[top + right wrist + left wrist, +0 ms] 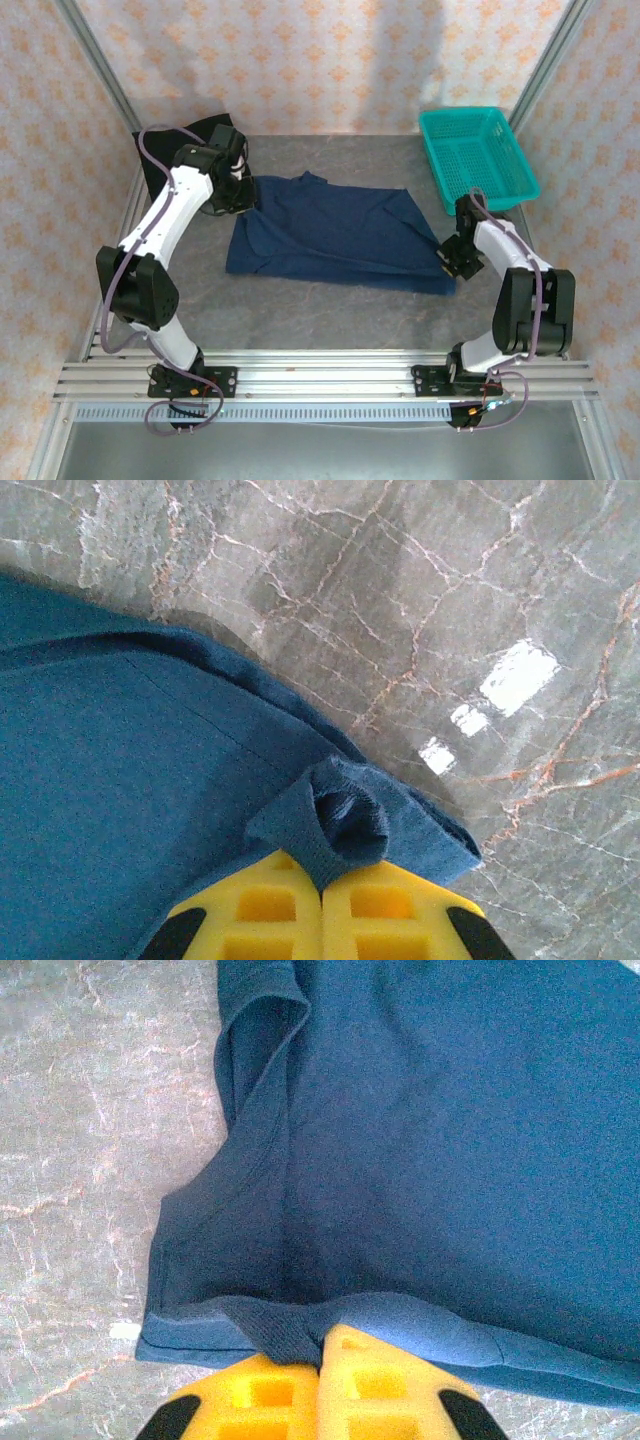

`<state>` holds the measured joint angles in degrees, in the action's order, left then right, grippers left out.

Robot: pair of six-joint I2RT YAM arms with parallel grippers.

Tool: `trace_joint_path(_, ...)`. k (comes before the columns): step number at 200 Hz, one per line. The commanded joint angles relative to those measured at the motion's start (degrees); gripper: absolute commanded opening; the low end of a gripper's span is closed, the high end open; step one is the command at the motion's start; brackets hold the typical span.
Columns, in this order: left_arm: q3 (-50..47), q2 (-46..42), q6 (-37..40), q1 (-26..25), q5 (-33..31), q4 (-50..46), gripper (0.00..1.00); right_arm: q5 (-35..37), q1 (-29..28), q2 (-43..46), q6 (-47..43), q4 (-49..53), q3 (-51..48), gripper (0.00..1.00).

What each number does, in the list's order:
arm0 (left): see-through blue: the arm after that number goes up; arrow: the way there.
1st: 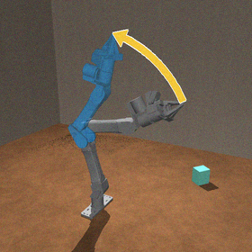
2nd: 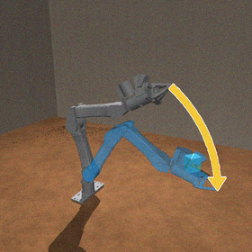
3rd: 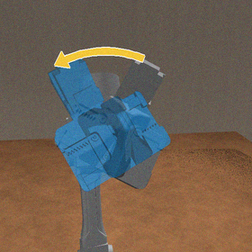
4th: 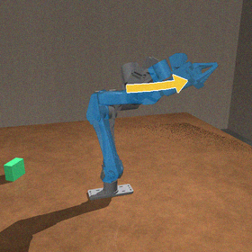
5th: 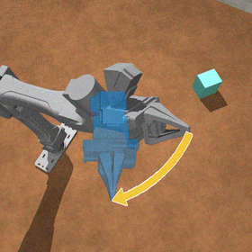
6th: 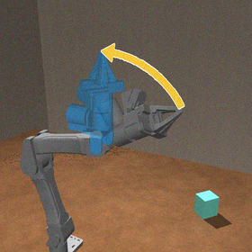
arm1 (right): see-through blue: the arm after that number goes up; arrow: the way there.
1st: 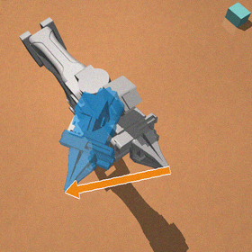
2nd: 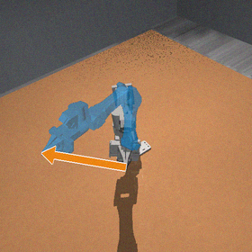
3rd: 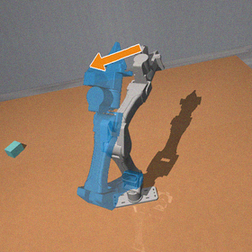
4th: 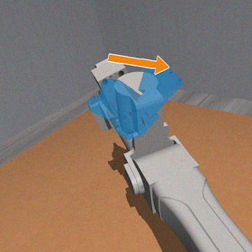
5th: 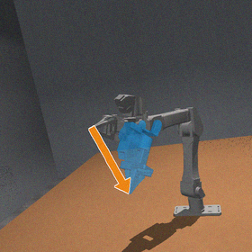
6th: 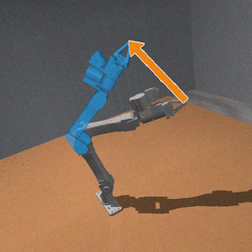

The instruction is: Fold and stack the t-shirts

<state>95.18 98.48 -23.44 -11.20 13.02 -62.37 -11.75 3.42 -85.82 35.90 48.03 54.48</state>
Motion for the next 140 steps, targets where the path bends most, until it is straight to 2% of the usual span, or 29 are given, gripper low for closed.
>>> trace_joint_path(1, 2.38, 2.20, 2.43, 0.37, -1.38, -1.57, 0.00, 2.51, 0.09, -1.89, -0.73, -0.75, 1.77, 0.04)
trace_joint_path(96, 14.39, 15.72, 3.73, -0.44, -0.45, -0.93, 0.00, 4.32, 0.29, -9.82, -2.30, -0.95, 6.97, 0.07)
trace_joint_path(140, 21.02, 21.80, 3.67, -0.90, 1.35, -0.08, 0.02, 4.55, 0.97, -13.22, -2.50, -1.59, 9.69, 0.11)
